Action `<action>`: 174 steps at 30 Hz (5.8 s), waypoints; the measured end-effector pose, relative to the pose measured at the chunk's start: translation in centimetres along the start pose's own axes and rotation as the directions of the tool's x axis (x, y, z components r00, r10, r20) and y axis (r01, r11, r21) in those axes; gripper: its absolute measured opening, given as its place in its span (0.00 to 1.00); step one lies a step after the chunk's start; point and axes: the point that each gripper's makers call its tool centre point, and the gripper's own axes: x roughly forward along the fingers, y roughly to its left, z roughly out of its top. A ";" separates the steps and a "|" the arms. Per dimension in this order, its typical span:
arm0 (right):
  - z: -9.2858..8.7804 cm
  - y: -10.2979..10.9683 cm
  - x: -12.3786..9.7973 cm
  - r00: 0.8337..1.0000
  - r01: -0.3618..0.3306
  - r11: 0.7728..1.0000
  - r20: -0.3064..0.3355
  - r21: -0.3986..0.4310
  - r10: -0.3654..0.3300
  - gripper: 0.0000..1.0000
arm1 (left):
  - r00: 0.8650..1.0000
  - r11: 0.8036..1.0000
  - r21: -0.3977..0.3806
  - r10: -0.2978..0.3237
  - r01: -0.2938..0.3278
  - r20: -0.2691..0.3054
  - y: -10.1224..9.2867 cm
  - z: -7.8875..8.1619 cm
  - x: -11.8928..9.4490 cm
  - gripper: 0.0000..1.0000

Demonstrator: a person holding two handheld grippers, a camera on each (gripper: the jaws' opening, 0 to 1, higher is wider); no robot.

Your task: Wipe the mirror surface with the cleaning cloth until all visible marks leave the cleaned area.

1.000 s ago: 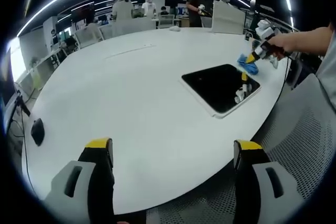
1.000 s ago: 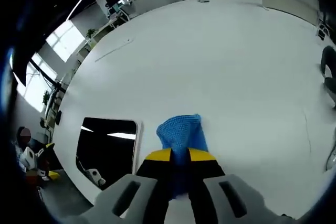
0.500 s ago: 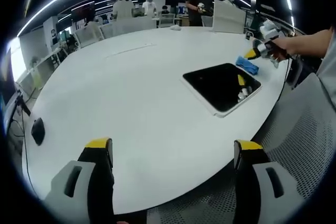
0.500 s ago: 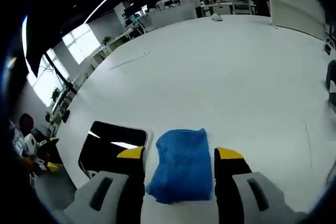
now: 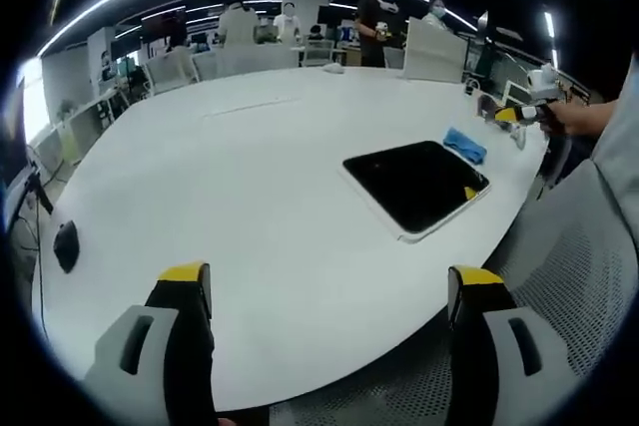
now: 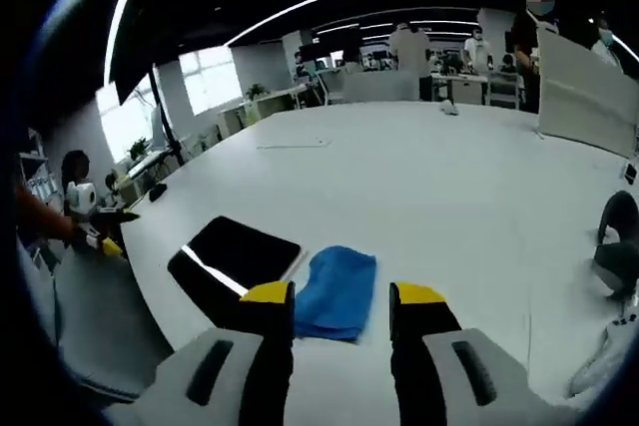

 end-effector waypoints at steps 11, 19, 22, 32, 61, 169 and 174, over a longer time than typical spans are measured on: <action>-3.0 -2.2 -2.8 0.993 0.120 0.992 -0.013 0.035 -0.120 0.27 | 1.000 1.000 -0.008 0.004 -0.004 -0.002 -0.1 0.0 -0.1 0.99; -1.8 -1.4 -2.1 0.995 0.082 0.996 0.053 0.033 -0.084 0.95 | 1.000 1.000 -0.015 -0.002 0.002 0.013 -0.5 0.4 -0.3 0.99; -1.2 -0.2 -2.0 0.996 0.042 0.999 0.073 0.007 -0.042 0.99 | 1.000 1.000 -0.020 0.005 -0.005 0.022 -0.5 0.7 -0.4 0.99; -2.8 0.5 -1.3 1.000 0.003 0.999 0.006 0.041 -0.003 0.99 | 1.000 1.000 -0.023 0.010 -0.009 0.025 -0.9 1.1 -0.7 0.99; -4.1 -0.4 -1.0 1.000 -0.010 0.997 -0.012 0.076 0.011 0.99 | 1.000 0.999 -0.036 0.019 -0.020 -0.014 0.0 0.0 -0.5 0.99; -4.6 -0.7 -2.1 0.999 0.052 0.991 -0.016 0.122 -0.050 0.99 | 1.000 0.997 -0.075 -0.002 0.004 0.023 0.1 0.3 -0.2 0.99; -5.1 -0.5 -1.9 0.999 0.048 0.993 -0.022 0.112 -0.046 0.99 | 1.000 0.998 -0.070 0.005 -0.003 0.020 0.2 0.2 -0.2 0.99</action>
